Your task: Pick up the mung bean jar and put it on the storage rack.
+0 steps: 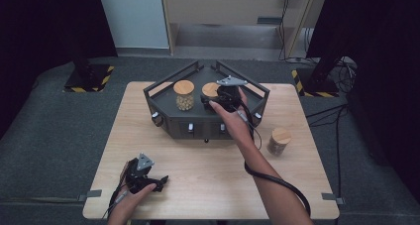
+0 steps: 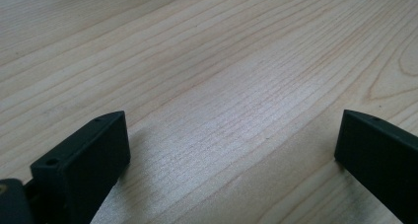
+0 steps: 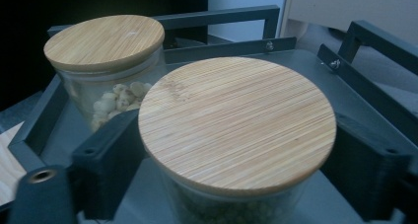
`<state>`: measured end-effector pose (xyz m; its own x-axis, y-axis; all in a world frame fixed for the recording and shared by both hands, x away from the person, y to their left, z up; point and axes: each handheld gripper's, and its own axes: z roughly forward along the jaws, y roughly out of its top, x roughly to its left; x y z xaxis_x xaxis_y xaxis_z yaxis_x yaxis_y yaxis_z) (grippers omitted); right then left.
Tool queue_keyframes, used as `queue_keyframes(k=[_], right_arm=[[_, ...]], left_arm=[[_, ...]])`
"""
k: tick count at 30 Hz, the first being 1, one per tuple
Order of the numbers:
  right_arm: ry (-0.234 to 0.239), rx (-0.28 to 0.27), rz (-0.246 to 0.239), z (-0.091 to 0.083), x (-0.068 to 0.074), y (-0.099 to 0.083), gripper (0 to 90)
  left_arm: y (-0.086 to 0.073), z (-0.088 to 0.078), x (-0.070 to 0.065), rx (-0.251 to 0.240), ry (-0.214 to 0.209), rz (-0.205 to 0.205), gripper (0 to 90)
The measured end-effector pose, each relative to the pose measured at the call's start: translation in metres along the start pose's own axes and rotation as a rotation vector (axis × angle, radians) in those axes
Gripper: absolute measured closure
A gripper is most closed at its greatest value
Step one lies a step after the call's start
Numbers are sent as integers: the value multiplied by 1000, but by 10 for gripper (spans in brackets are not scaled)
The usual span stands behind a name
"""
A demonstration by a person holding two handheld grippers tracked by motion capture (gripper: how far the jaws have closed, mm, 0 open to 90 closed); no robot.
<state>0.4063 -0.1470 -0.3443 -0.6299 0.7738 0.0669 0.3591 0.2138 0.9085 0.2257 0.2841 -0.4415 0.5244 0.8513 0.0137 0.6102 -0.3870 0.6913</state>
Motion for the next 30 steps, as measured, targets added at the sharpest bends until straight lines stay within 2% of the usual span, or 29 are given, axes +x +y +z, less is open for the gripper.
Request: queue_keyframes(k=[6,14,21,26,30], right_arm=[[-4,5,-24,-6,1,0,42],[-4,8,-63,-16,0,1,22],[4,7,-59,-27,-6,2,18],[35,12,-33,-32,-11,2,16],[36,18,-49,-38,-12,2,16]], left_arm=[[0,0,0,-1,1,-2,0],[0,0,0,0,1,-1,0],[0,0,0,0,2,-1,0],[0,0,-1,-2,2,-3,0],[0,0,-1,-1,2,-3,0]])
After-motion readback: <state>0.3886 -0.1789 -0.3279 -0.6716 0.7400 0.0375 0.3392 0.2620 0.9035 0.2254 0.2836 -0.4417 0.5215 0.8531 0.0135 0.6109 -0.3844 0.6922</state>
